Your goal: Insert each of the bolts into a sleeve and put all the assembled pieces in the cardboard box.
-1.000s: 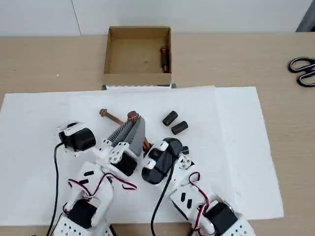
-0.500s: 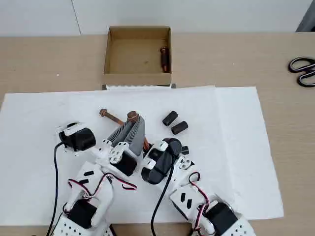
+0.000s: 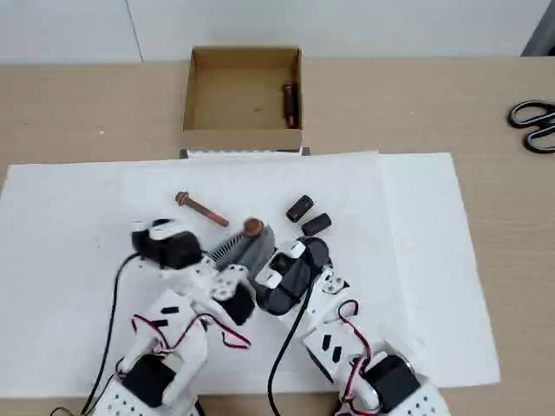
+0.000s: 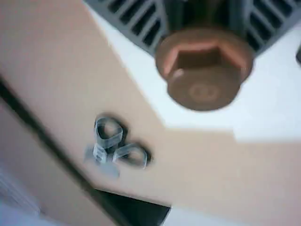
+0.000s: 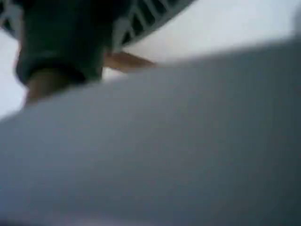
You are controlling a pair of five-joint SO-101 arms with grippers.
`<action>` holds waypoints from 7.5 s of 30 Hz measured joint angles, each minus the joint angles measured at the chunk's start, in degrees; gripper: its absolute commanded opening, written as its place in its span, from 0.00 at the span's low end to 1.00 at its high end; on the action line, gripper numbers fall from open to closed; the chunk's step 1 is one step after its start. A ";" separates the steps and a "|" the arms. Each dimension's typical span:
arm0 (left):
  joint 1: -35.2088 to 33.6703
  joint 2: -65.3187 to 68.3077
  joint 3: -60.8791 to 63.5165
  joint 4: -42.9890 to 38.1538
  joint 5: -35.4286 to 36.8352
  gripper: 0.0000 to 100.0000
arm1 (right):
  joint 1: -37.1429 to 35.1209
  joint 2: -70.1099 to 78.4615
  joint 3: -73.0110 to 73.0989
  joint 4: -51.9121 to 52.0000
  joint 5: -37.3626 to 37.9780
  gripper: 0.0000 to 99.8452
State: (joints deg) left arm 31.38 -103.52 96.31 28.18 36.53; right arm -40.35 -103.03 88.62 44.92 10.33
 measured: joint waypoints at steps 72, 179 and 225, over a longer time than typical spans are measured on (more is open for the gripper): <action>-21.80 0.09 0.26 18.90 -37.80 0.01 | 20.48 33.93 -31.91 -3.52 -14.07 0.00; -39.21 0.09 0.26 20.66 -34.99 0.01 | 19.08 95.30 -73.41 45.89 46.77 0.17; -39.82 0.09 0.26 20.48 -32.97 0.01 | 16.88 101.71 -55.65 18.55 54.42 0.01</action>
State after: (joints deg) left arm -8.44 -103.43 96.57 48.66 3.56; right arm -23.47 -1.32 32.97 63.47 64.75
